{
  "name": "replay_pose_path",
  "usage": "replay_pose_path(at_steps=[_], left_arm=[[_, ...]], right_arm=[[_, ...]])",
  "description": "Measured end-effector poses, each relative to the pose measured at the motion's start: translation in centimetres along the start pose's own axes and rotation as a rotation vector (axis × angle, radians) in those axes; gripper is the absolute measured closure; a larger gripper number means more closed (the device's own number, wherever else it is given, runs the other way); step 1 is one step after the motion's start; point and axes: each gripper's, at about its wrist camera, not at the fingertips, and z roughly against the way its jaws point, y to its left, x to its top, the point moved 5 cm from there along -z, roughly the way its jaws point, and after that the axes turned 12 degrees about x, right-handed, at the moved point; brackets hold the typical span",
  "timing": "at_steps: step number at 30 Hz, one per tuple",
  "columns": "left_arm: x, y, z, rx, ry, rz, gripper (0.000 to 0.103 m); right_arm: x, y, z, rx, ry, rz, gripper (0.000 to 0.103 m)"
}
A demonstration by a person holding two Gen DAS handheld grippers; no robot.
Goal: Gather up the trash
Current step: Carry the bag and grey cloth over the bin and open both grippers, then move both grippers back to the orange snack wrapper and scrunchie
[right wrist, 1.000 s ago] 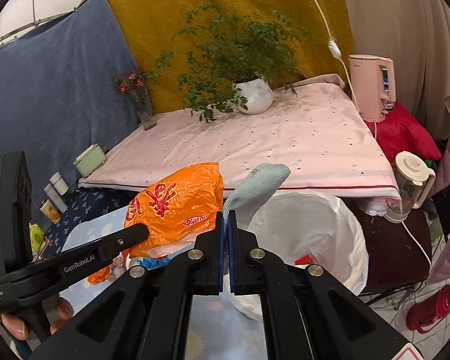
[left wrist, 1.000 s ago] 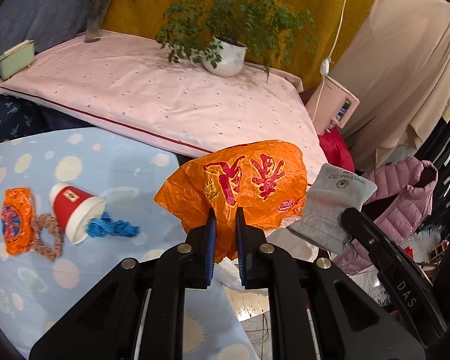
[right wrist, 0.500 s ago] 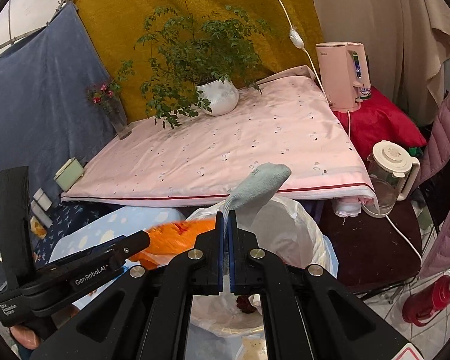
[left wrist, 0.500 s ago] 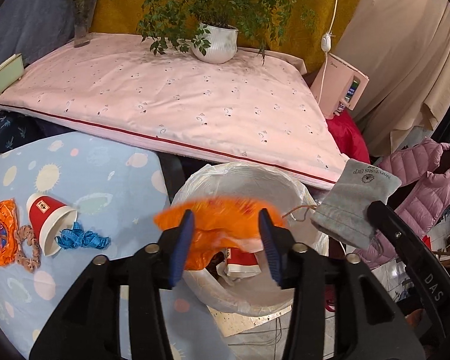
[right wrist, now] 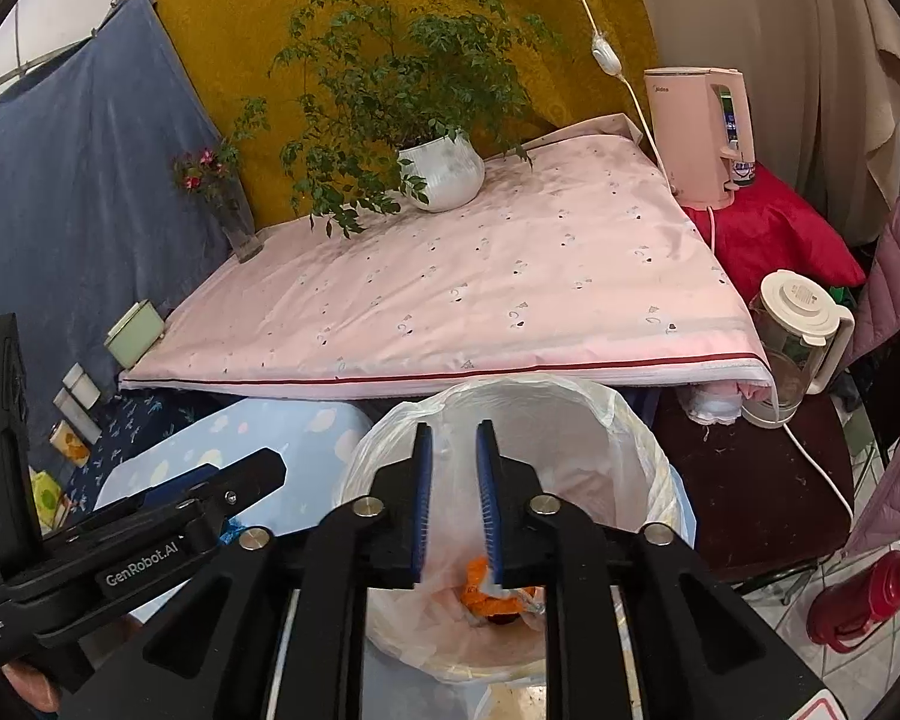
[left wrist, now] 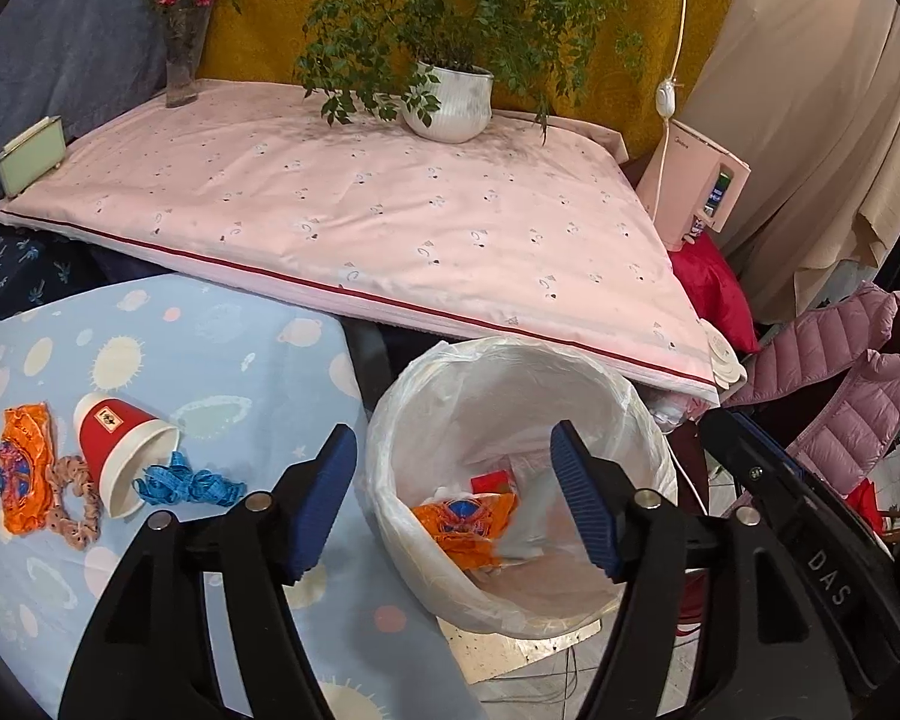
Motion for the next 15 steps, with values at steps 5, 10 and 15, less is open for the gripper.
replay_pose_path(at_steps=[5,10,15], left_arm=[[-0.7,1.9,0.7,0.021,-0.015,0.020,0.034],[-1.0,4.2,1.3,0.035,-0.023,0.052,0.031],[-1.2,6.8,1.9,0.059,-0.037,0.085,0.028]], right_arm=[[-0.6,1.0,0.1,0.009,0.005,0.008,0.069],[-1.4,3.0,-0.2,0.026,0.024,0.030,0.066],[-2.4,5.8,-1.1,0.055,0.047,0.058,0.061]])
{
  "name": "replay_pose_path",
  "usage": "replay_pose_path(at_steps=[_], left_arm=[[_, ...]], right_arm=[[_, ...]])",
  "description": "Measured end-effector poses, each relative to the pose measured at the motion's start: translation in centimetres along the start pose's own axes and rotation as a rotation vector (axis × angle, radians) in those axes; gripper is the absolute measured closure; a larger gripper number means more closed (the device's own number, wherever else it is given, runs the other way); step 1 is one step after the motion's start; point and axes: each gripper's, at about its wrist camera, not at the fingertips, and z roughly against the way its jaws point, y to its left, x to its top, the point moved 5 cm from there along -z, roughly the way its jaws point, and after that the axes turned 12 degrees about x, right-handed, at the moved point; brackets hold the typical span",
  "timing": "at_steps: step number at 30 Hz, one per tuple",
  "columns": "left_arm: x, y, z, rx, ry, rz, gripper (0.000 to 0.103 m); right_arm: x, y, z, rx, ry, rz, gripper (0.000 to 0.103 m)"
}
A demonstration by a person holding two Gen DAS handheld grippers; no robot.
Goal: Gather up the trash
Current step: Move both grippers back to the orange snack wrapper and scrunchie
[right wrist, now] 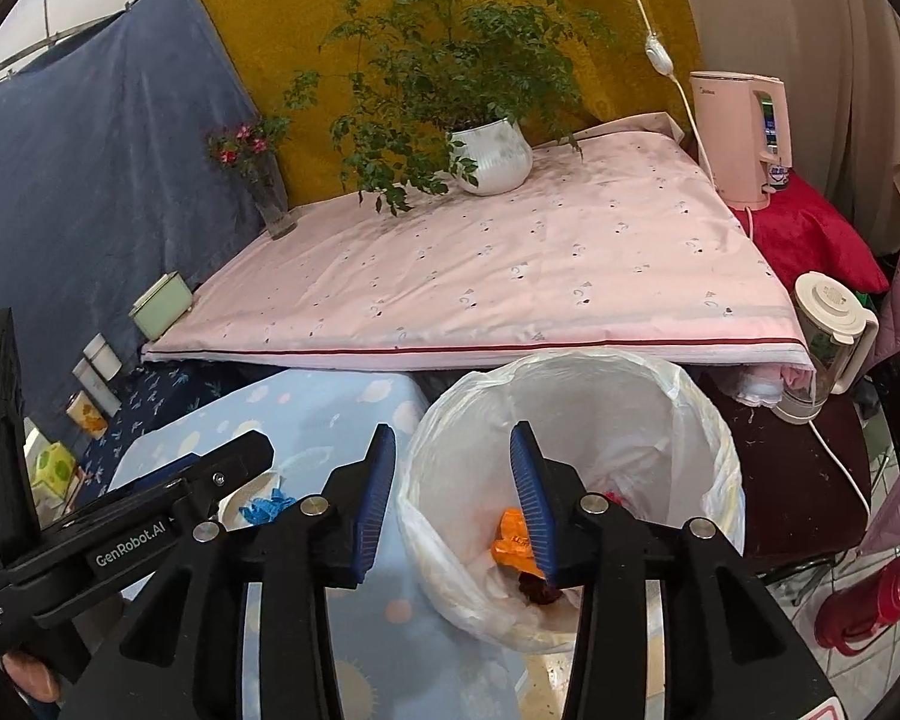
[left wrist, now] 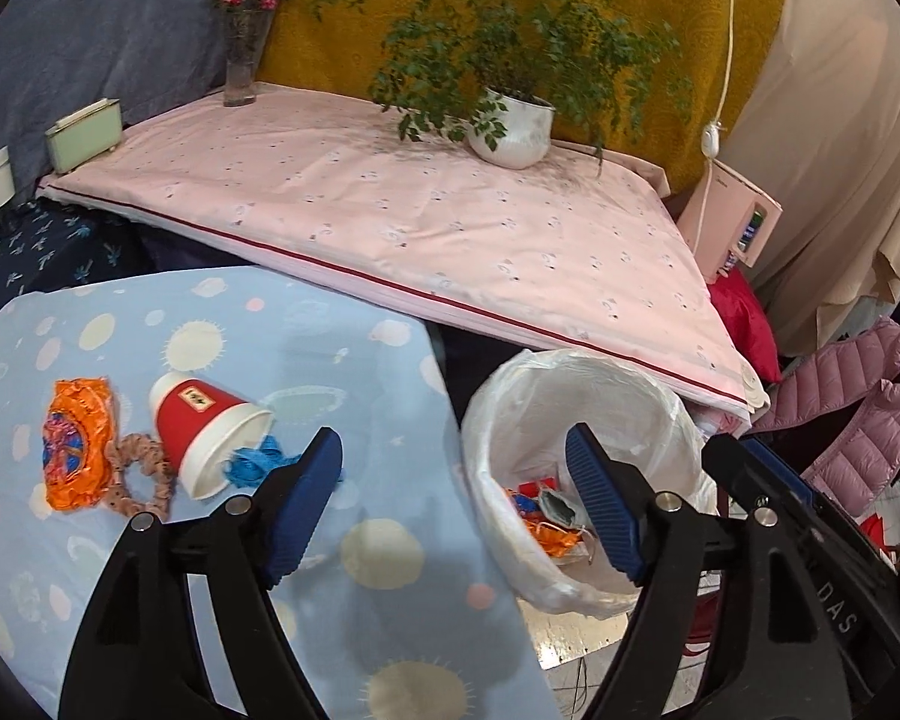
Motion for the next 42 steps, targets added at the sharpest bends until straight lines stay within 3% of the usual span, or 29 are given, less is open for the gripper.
replay_pose_path(at_steps=[31,42], left_arm=[[-3.8,24.4,-1.9,0.247,0.051,0.245,0.026],[-5.5,28.7,-3.3,0.291,0.082,0.272,0.026]], right_arm=[[-8.1,16.5,-10.3,0.153,0.215,0.122,0.058],[-10.7,19.5,-13.6,0.167,0.281,0.130,0.058]])
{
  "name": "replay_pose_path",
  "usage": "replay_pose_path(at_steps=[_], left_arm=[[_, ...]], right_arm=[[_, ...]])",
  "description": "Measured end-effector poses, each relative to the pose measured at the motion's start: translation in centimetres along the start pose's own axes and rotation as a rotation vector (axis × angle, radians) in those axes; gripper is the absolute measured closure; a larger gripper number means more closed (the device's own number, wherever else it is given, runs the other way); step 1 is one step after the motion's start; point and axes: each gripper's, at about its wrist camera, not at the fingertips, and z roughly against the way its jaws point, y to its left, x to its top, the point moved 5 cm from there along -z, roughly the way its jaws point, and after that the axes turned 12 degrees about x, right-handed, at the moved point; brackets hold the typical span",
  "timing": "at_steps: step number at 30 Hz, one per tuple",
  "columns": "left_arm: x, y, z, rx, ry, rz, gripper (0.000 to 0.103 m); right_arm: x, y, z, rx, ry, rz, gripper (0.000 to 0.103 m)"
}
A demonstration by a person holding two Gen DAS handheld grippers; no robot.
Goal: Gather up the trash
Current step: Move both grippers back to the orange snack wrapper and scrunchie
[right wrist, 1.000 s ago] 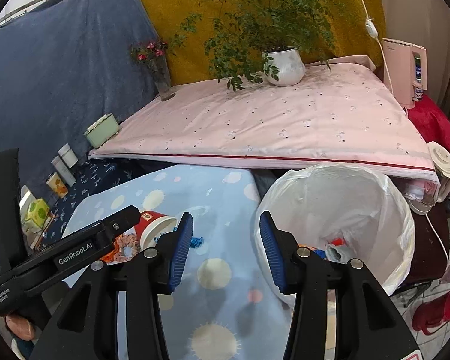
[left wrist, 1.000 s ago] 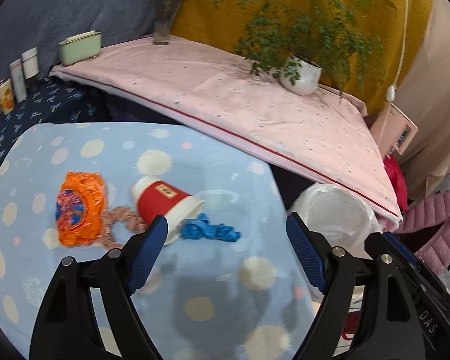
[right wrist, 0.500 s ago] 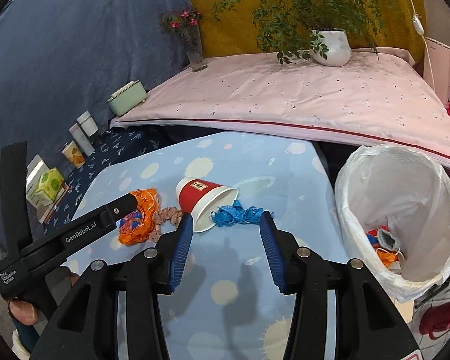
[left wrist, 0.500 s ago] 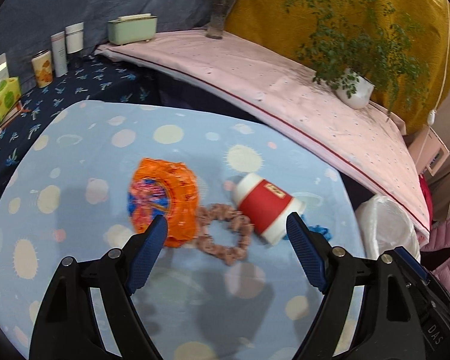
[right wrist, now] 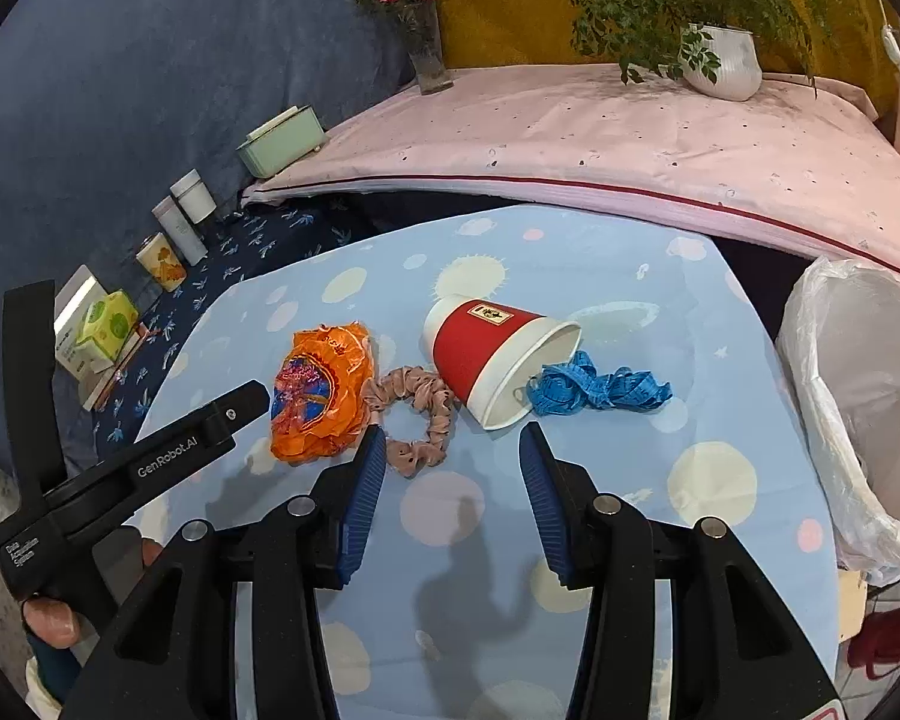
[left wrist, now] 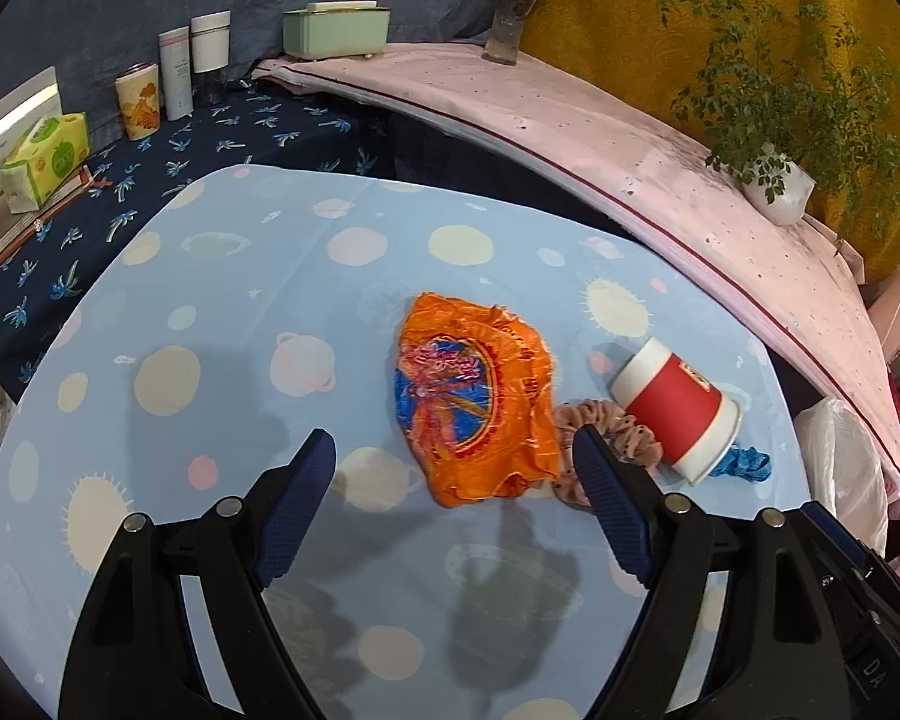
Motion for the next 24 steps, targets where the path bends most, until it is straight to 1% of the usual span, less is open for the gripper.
replay_pose_path(at_steps=[5,13,24], left_arm=[[-0.1,1.1,-1.3,0.020,0.016,0.001,0.026],[-0.1,2.2,-3.4,0.022,0.058,0.003,0.026],[0.7,1.8,-6.2,0.022,0.105,0.005,0.026]], right_arm=[[-0.6,0.4,-1.8,-0.006,0.026,-0.005,0.058],[-1.2,0.4,-4.8,-0.016,0.067,-0.026,0.058],[-0.7,-0.3,-8.2,-0.031,0.097,-0.059,0.058]])
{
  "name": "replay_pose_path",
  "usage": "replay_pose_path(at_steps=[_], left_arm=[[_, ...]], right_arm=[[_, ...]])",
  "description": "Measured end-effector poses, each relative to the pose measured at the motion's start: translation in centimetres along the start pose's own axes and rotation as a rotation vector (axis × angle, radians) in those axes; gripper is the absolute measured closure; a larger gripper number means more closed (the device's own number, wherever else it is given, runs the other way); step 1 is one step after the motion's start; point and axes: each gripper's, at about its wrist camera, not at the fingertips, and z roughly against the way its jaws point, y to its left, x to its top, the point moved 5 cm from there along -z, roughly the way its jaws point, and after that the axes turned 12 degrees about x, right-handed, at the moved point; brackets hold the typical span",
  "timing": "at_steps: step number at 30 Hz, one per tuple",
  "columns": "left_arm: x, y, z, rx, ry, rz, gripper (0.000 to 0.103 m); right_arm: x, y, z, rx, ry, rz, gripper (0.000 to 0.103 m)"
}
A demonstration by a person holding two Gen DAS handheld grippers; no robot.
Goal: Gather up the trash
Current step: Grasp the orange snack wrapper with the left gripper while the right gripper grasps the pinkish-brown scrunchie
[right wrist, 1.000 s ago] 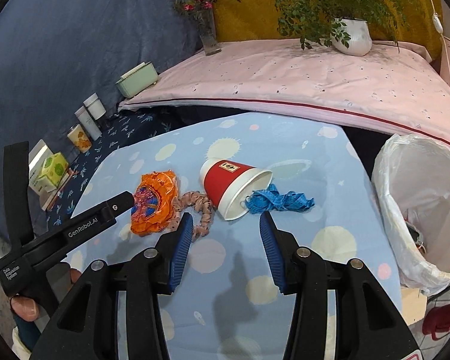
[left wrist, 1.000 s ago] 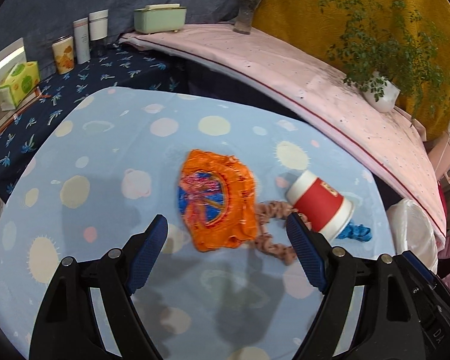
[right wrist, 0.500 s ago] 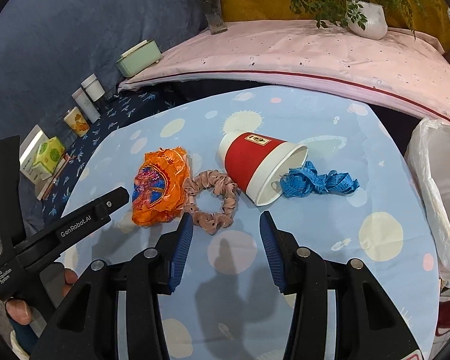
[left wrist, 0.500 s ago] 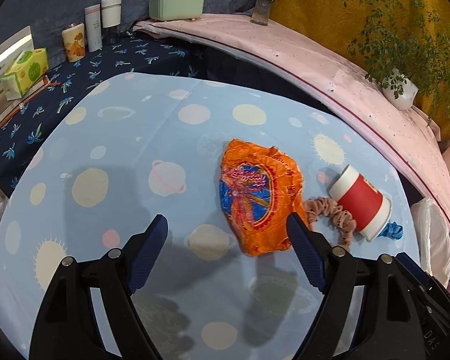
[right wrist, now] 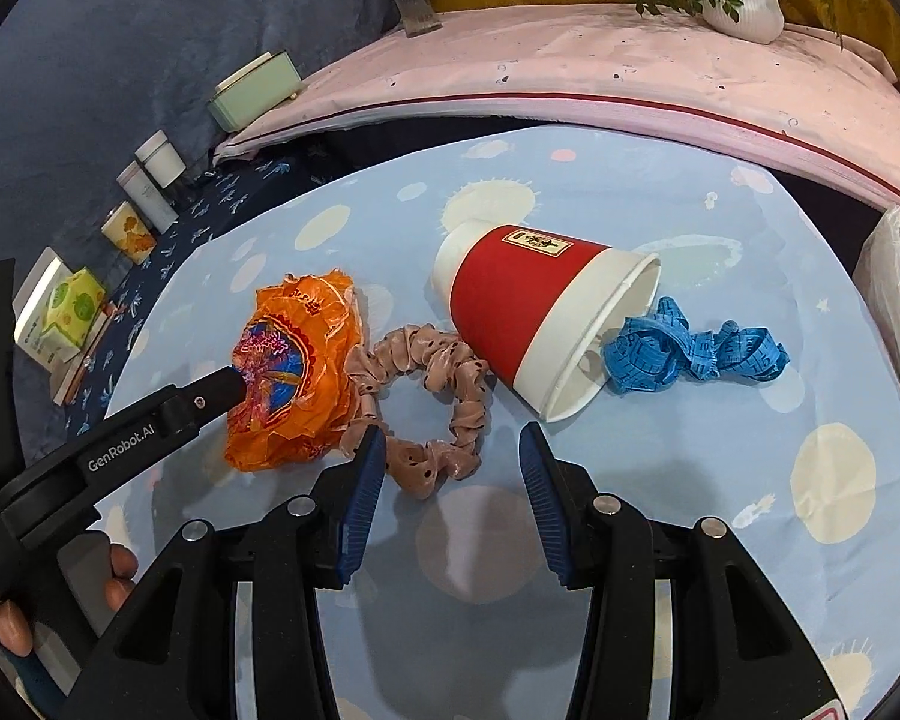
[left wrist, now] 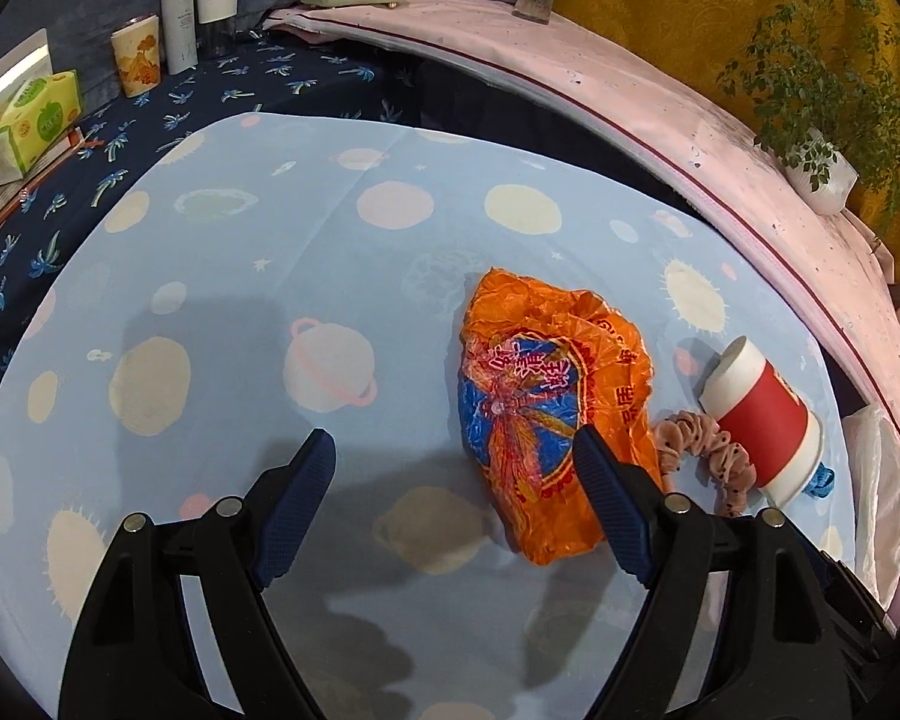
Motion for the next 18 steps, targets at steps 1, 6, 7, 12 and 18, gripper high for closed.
replay_pose_path(at_steps=[1,6,7,12,18], left_arm=[[0.1,-0.1,-0.2,-0.004,0.004,0.000,0.026],[0.1,-0.8,-1.4,-0.016,0.028,-0.008,0.037],[0.0,-1.0,-1.5,-0.017,0.027,-0.013,0.039],[-0.4,-2.1,-1.4,-0.015,0.010,-0.044,0.054],[-0.8,-2.8,-1.0,0.002,-0.001,-0.061,0.085]], right_arm=[[0.1,0.0,-0.2,-0.001,0.001,-0.001,0.058],[0.3,-0.4,-1.4,-0.007,0.013,-0.006,0.064],[0.2,-0.4,-1.5,-0.008,0.015,-0.007,0.068],[0.0,-0.7,-1.5,-0.031,0.000,0.008,0.079],[-0.8,-1.3,-0.9,-0.015,-0.007,-0.005,0.093]])
